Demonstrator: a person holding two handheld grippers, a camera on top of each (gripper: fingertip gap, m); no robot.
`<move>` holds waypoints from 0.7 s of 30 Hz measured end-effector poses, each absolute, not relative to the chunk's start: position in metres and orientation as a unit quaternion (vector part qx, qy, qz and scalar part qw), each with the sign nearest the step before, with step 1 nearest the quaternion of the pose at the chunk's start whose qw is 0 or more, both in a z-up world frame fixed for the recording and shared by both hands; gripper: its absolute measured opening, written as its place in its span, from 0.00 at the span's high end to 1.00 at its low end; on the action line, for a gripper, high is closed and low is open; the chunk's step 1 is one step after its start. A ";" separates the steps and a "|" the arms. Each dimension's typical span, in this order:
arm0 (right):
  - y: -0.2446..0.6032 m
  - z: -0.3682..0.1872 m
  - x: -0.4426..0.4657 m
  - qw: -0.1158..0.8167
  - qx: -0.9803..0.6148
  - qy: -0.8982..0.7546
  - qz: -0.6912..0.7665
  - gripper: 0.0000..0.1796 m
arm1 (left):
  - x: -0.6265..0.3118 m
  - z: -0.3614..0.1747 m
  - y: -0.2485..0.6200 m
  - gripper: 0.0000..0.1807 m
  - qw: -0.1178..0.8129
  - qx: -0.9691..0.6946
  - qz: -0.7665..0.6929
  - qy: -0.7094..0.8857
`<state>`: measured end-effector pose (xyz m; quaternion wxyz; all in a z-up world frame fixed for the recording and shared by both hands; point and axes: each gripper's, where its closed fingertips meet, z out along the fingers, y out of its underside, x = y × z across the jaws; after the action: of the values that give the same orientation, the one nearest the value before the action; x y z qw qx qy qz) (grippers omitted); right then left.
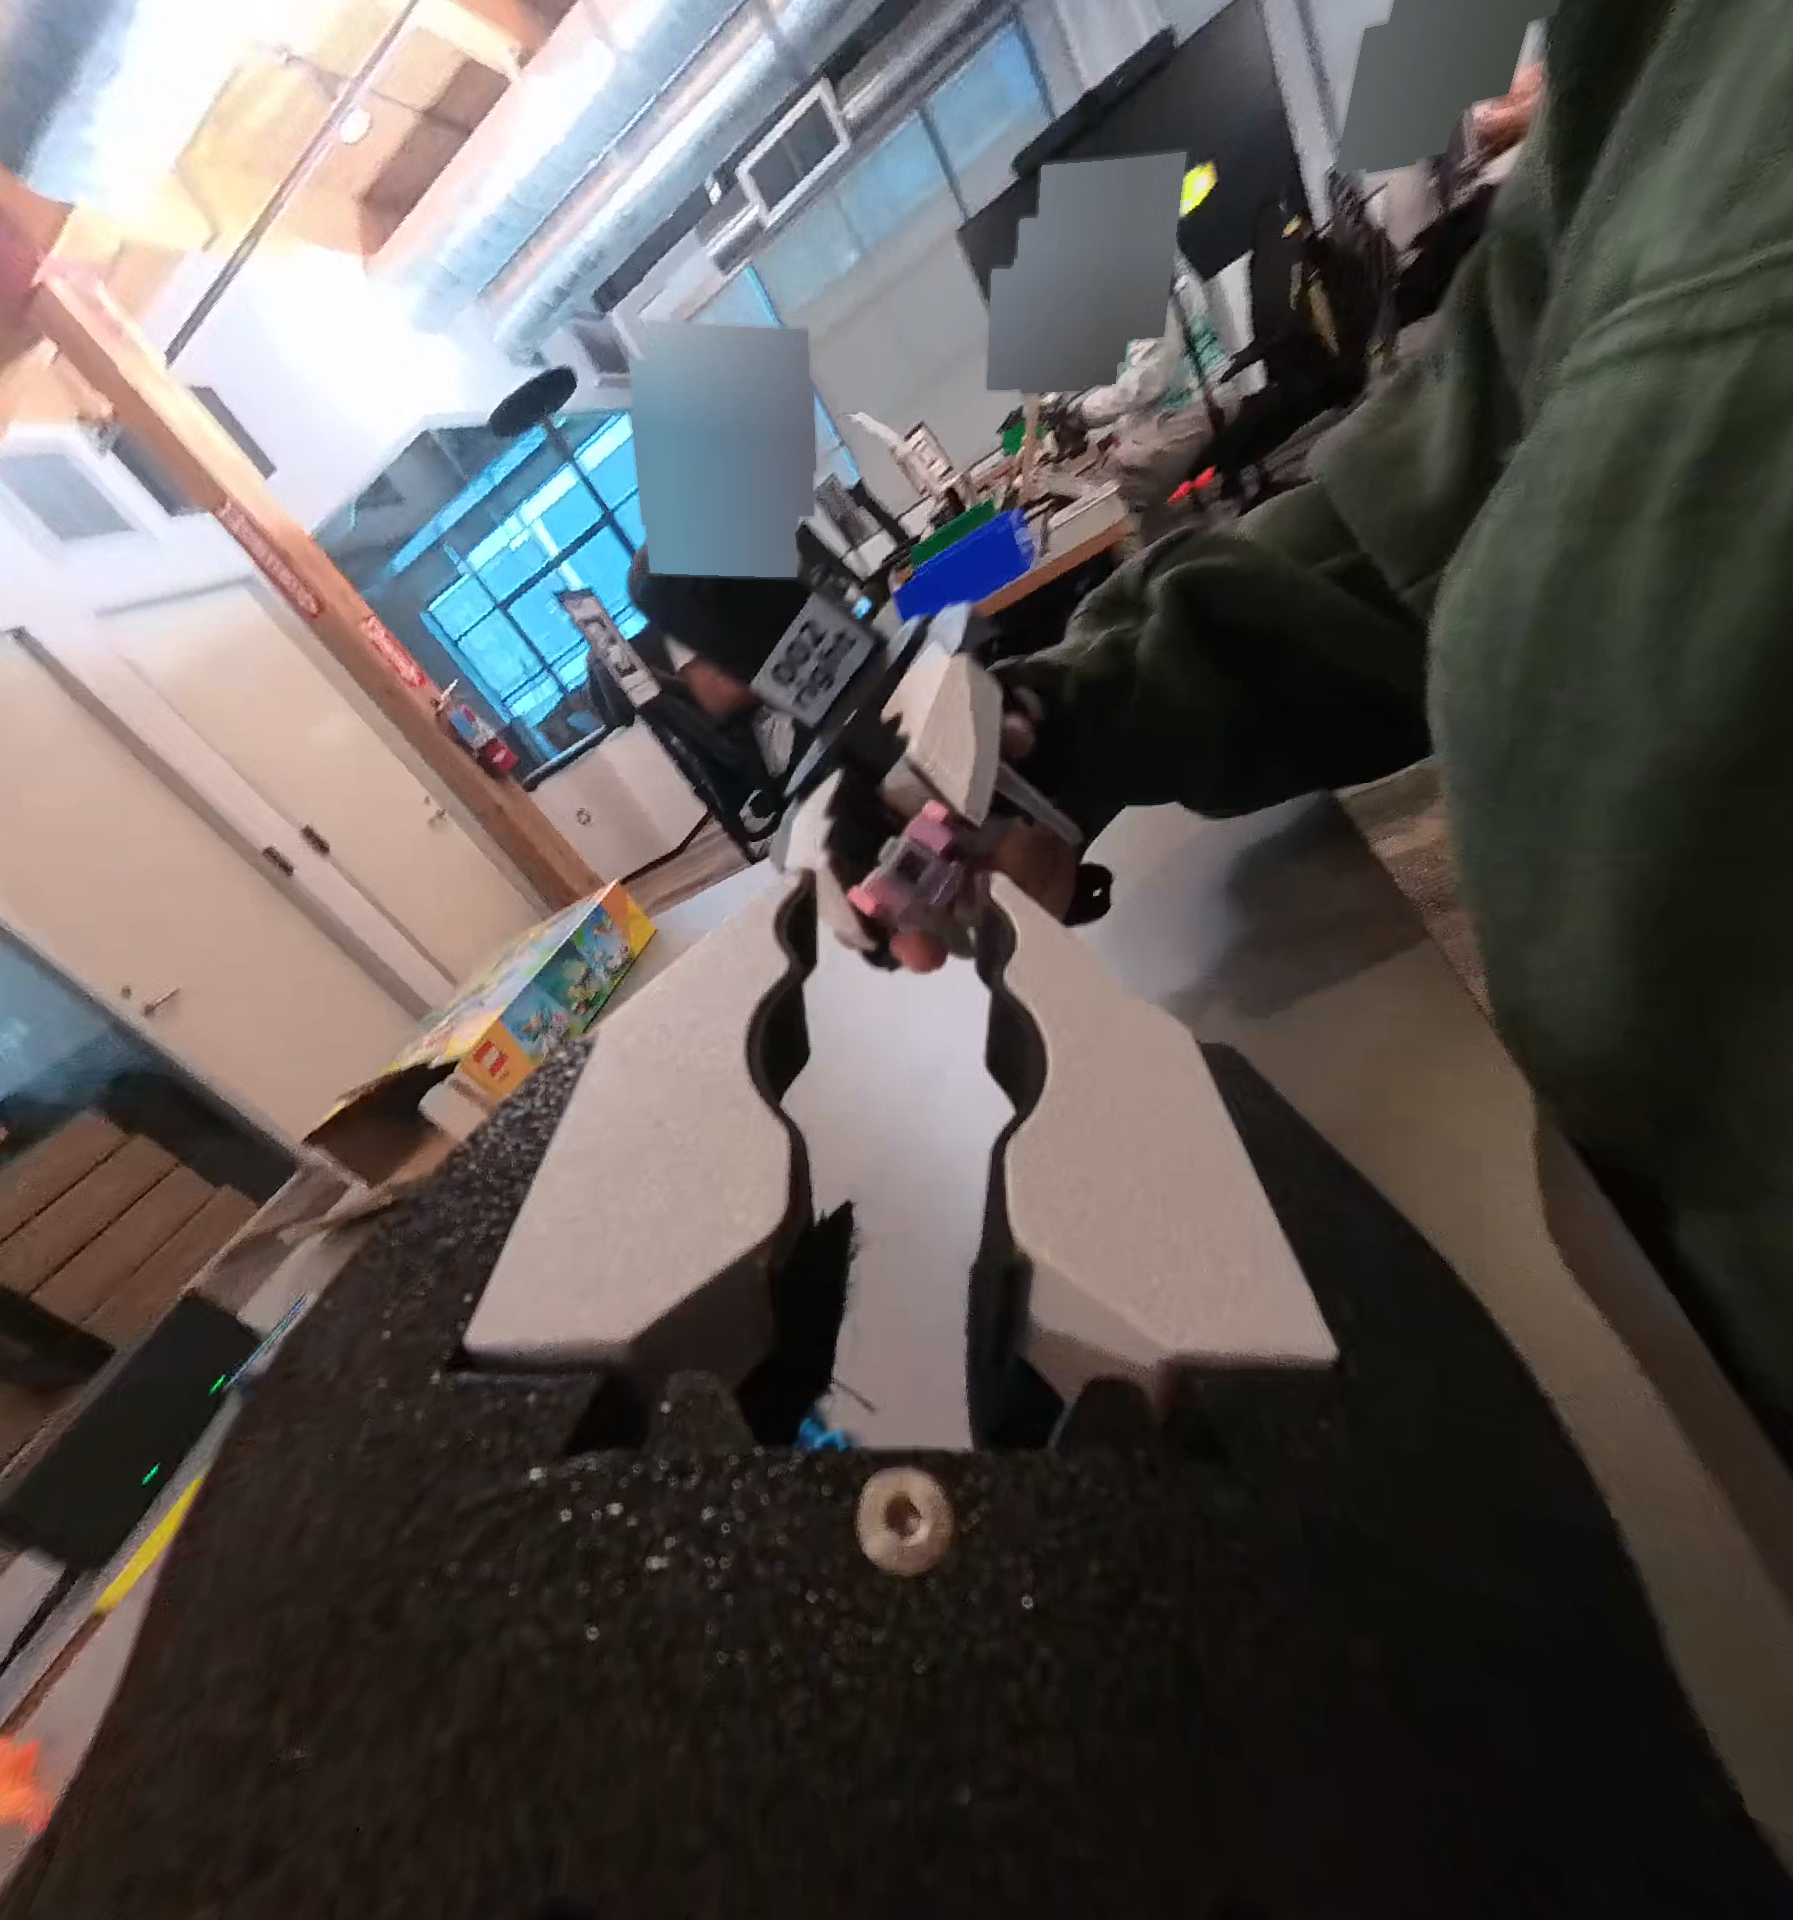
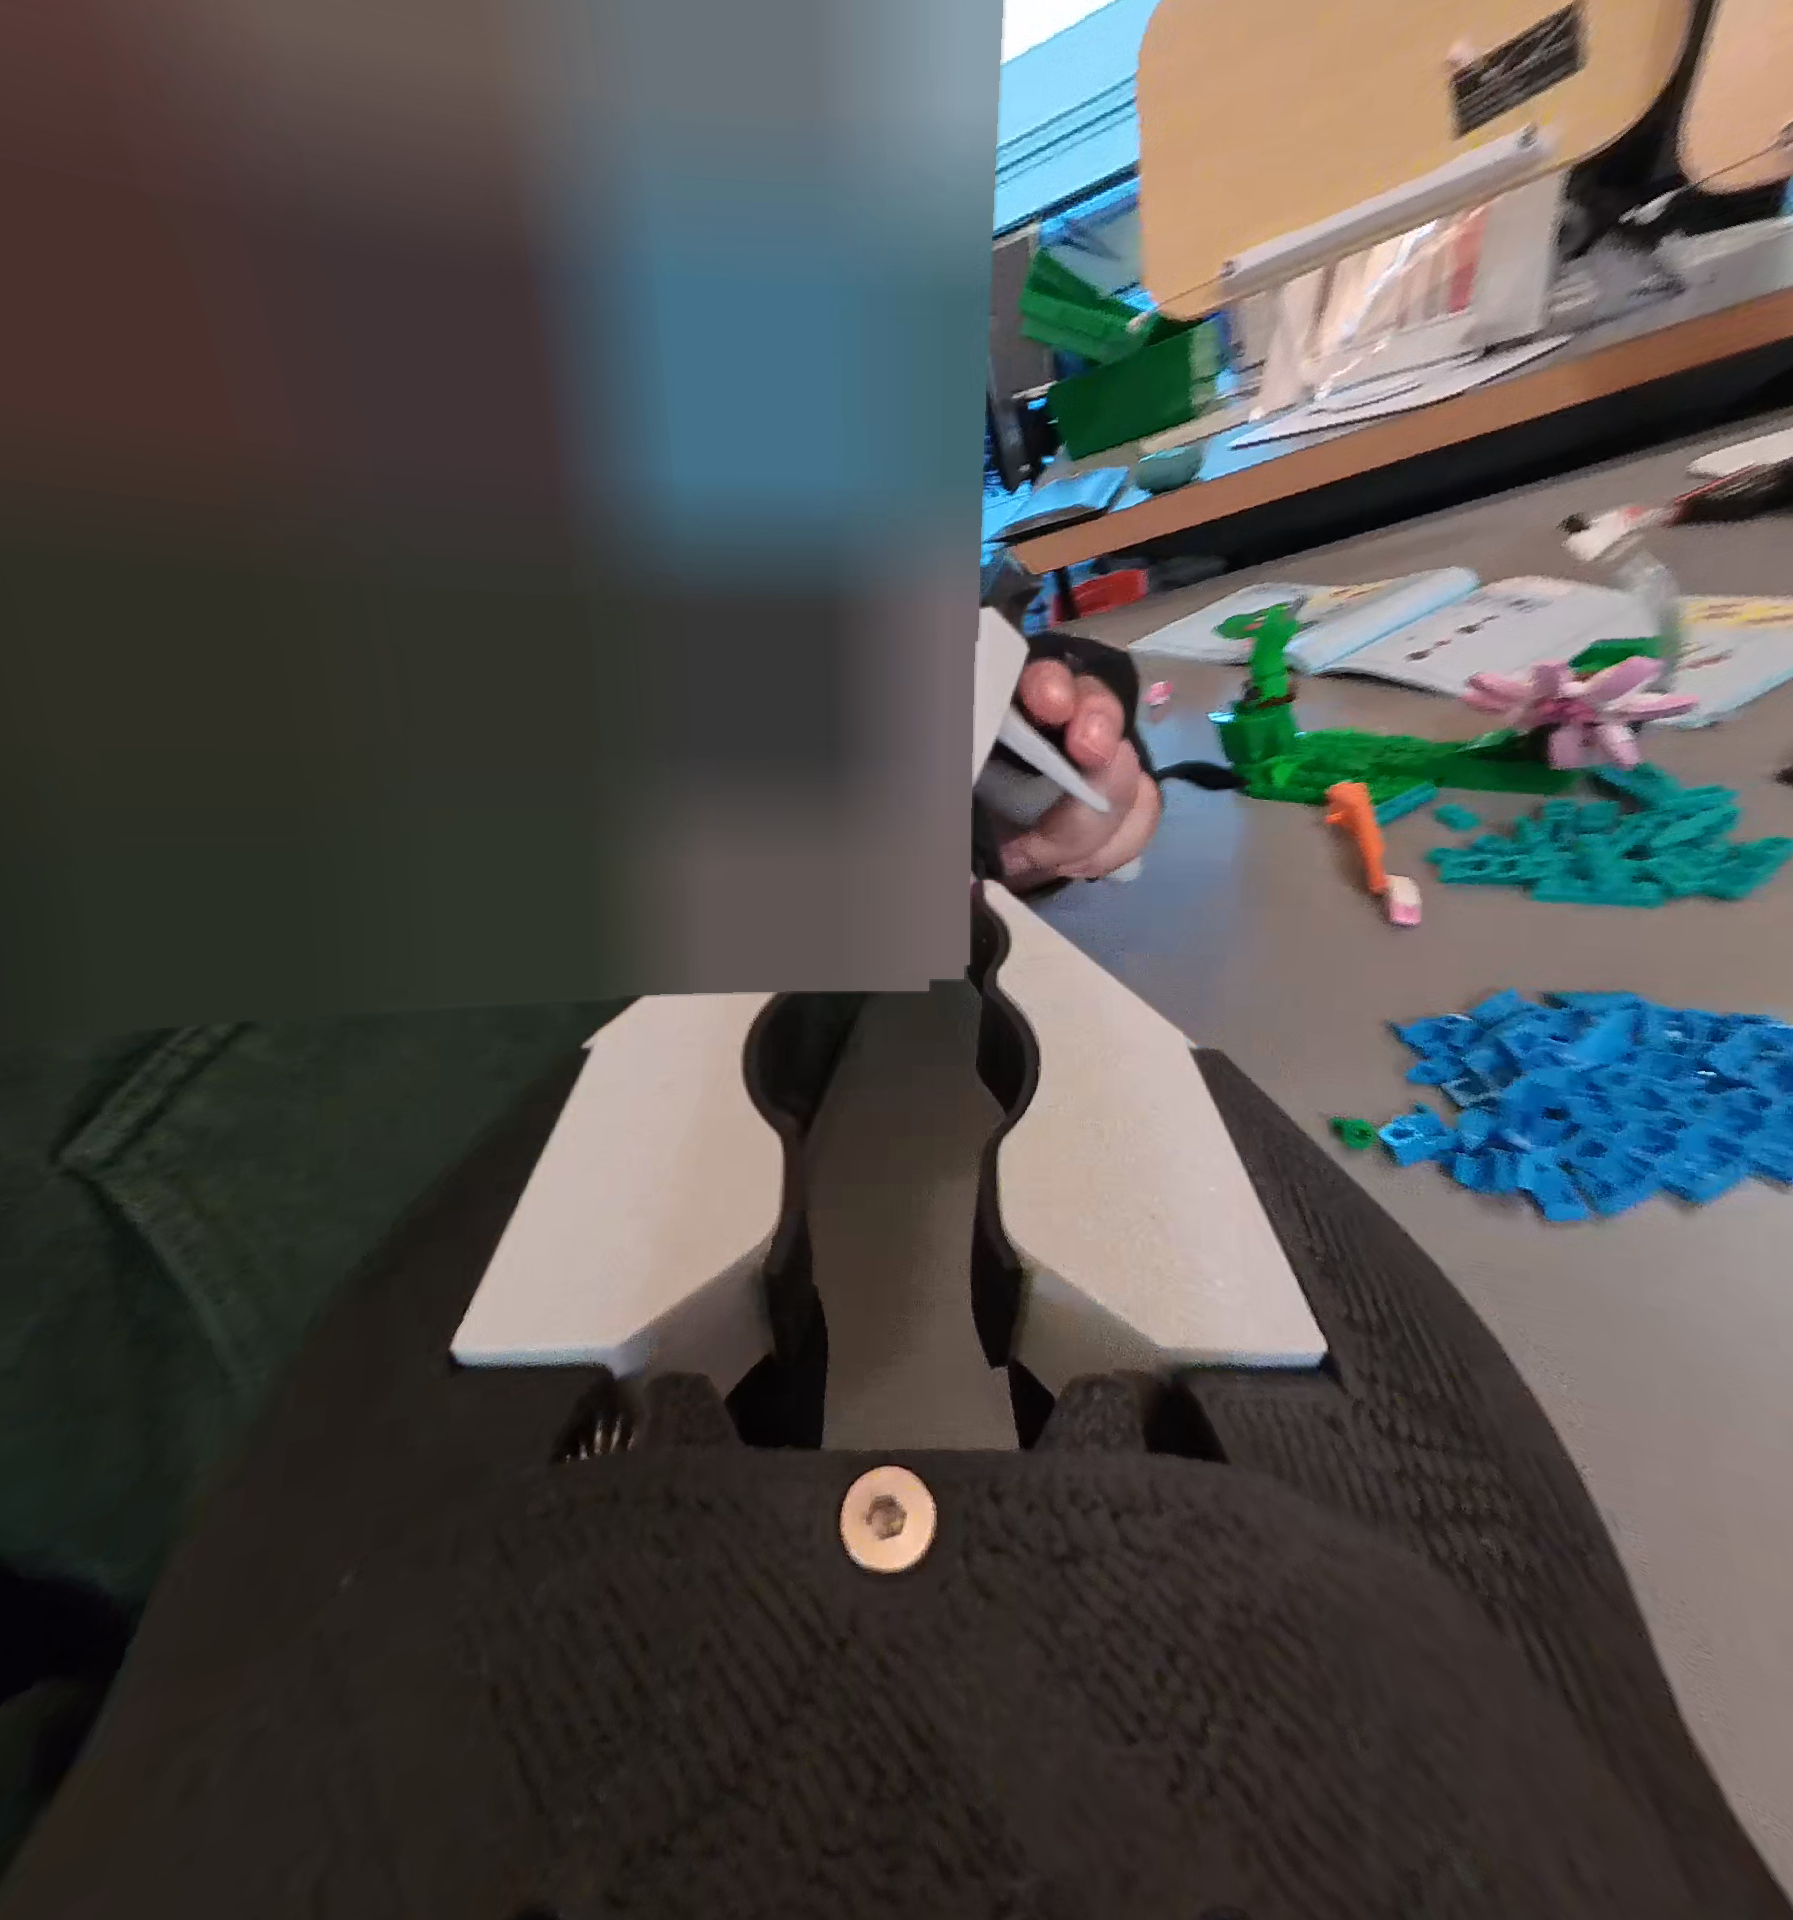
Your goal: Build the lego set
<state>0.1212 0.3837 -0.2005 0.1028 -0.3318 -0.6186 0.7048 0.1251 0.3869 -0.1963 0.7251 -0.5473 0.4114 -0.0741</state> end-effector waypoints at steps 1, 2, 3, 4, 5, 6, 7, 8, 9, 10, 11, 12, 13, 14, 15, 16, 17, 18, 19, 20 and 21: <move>0.382 -0.200 0.122 0.087 -0.326 -0.618 0.710 0.85 | 0.128 -0.194 0.383 0.85 0.728 -0.538 -0.090 0.415; 0.380 -0.199 0.123 0.072 -0.321 -0.615 0.717 0.85 | 0.130 -0.192 0.381 0.85 0.731 -0.532 -0.102 0.416; 0.378 -0.198 0.123 0.060 -0.315 -0.611 0.724 0.85 | 0.131 -0.191 0.379 0.85 0.732 -0.526 -0.107 0.419; 0.377 -0.197 0.124 0.048 -0.309 -0.609 0.729 0.85 | 0.132 -0.190 0.378 0.86 0.733 -0.522 -0.107 0.422; 0.375 -0.196 0.124 0.037 -0.305 -0.608 0.732 0.85 | 0.133 -0.190 0.377 0.87 0.732 -0.519 -0.105 0.428; 0.374 -0.196 0.124 0.028 -0.301 -0.608 0.734 0.85 | 0.134 -0.191 0.376 0.88 0.729 -0.517 -0.104 0.436; 0.373 -0.196 0.124 0.020 -0.298 -0.609 0.735 0.85 | 0.135 -0.192 0.376 0.89 0.726 -0.518 -0.102 0.441; 0.372 -0.197 0.124 0.015 -0.296 -0.610 0.735 0.85 | 0.135 -0.192 0.377 0.93 0.724 -0.519 -0.100 0.443; 0.371 -0.197 0.124 0.010 -0.294 -0.611 0.735 0.85 | 0.135 -0.193 0.377 0.94 0.721 -0.523 -0.102 0.443; 0.370 -0.197 0.123 0.007 -0.293 -0.611 0.735 0.85 | 0.135 -0.193 0.377 0.94 0.720 -0.525 -0.107 0.442; 0.371 -0.197 0.122 0.005 -0.293 -0.611 0.735 0.85 | 0.134 -0.193 0.377 0.94 0.720 -0.525 -0.107 0.441; 0.370 -0.197 0.122 0.005 -0.293 -0.612 0.734 0.85 | 0.133 -0.193 0.377 0.94 0.720 -0.525 -0.102 0.443; 0.370 -0.198 0.121 0.006 -0.294 -0.613 0.733 0.85 | 0.132 -0.194 0.377 0.94 0.718 -0.525 -0.094 0.446; 0.371 -0.198 0.120 0.008 -0.295 -0.613 0.733 0.85 | 0.131 -0.195 0.377 0.94 0.718 -0.526 -0.084 0.449; 0.371 -0.198 0.118 0.012 -0.296 -0.613 0.732 0.85 | 0.129 -0.195 0.377 0.94 0.717 -0.526 -0.073 0.451; 0.371 -0.198 0.116 0.018 -0.297 -0.614 0.731 0.85 | 0.128 -0.196 0.377 0.94 0.714 -0.529 -0.067 0.453; 0.370 -0.198 0.114 0.025 -0.299 -0.615 0.729 0.85 | 0.125 -0.196 0.377 0.94 0.712 -0.532 -0.062 0.453; 0.369 -0.199 0.112 0.032 -0.300 -0.617 0.727 0.85 | 0.123 -0.197 0.376 0.94 0.712 -0.533 -0.055 0.454; 0.368 -0.200 0.109 0.037 -0.300 -0.621 0.723 0.85 | 0.120 -0.198 0.375 0.94 0.710 -0.534 -0.049 0.456; 0.367 -0.201 0.107 0.043 -0.300 -0.626 0.719 0.85 | 0.118 -0.199 0.374 0.94 0.708 -0.535 -0.046 0.457; 0.366 -0.201 0.105 0.051 -0.300 -0.629 0.715 0.85 | 0.116 -0.199 0.373 0.94 0.707 -0.541 -0.049 0.453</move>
<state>0.1047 0.3664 -0.2008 0.0510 -0.3000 -0.6289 0.7155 0.1158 0.3729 -0.1993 0.7066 -0.5415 0.4530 -0.0488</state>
